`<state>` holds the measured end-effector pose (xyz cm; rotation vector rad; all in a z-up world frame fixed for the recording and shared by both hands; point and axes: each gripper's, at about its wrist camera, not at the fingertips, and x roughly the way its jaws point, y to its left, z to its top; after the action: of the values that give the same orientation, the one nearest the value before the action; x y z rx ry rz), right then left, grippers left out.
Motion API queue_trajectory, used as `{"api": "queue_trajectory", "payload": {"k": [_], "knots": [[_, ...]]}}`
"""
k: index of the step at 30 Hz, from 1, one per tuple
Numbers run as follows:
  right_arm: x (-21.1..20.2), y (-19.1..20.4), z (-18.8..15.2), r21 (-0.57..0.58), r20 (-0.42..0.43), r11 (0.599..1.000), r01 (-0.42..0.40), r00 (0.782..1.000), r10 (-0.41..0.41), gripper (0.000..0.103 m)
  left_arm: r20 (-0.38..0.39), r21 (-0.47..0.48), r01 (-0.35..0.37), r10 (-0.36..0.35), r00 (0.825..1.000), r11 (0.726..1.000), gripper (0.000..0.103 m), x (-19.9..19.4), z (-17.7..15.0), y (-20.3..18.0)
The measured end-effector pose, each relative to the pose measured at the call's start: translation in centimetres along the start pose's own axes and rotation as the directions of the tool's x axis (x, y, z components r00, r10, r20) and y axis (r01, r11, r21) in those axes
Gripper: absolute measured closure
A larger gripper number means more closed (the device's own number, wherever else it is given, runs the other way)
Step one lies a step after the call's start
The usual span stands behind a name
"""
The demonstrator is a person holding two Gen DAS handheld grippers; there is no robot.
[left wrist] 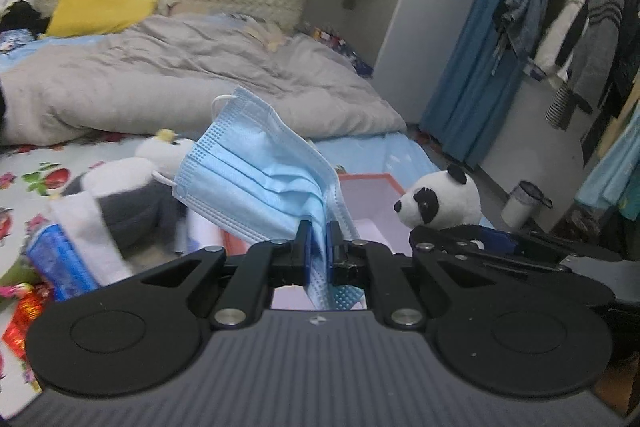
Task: Organize soft objects
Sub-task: 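Carry mask and panda over pink box and open both tools to drop them, then withdraw both open tools up and away from the pink box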
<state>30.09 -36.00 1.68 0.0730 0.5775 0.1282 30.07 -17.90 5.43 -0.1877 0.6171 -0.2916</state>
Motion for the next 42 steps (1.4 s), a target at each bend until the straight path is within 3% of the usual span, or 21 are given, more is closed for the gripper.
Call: {"api": "queue_trajectory", "payload": {"k": [10,17,23,25,27,28,31,42], "knots": [[5.4,-5.6,-2.6,0.062,-0.151,0.996,0.068,0.987,-0.058,0.057,-0.151,0.032,0.046,-0.041,0.988,0.998,0.094,10.9,0.5,-2.7],[8.9,-7.7,-4.5,0.077,-0.244,0.993,0.089,0.967,-0.068,0.057,-0.276,0.031,0.046,-0.036,0.961,0.998,0.094,17.5,-0.8,-3.0],[10.5,-8.7,-6.6,0.108,-0.302,0.988,0.108,0.951,-0.071,0.055,-0.345,0.019,0.041,-0.032,0.938,0.999,0.093,20.6,-2.4,-2.3],[10.4,-8.9,-6.9,0.117,-0.307,0.987,0.111,0.949,-0.071,0.055,-0.354,0.02,0.044,-0.034,0.935,0.999,0.082,21.3,-2.8,-2.1],[10.5,-9.0,-6.9,0.127,-0.312,0.986,0.109,0.948,-0.065,0.055,-0.365,0.021,0.041,-0.031,0.93,0.999,0.041,21.7,-3.2,-2.0],[10.4,-9.0,-6.9,0.13,-0.312,0.986,0.107,0.948,-0.062,0.053,-0.369,0.021,0.045,-0.034,0.929,0.999,0.036,21.8,-3.2,-2.0],[9.8,-9.2,-6.5,0.137,-0.295,0.985,0.106,0.953,-0.062,0.046,-0.343,0.023,0.041,-0.031,0.939,0.999,0.035,20.7,-3.3,-2.0],[3.9,-7.9,-3.9,0.133,-0.165,0.988,0.079,0.985,-0.056,0.046,-0.245,0.04,0.053,-0.042,0.969,0.998,0.035,14.5,-1.6,-2.9]]}}
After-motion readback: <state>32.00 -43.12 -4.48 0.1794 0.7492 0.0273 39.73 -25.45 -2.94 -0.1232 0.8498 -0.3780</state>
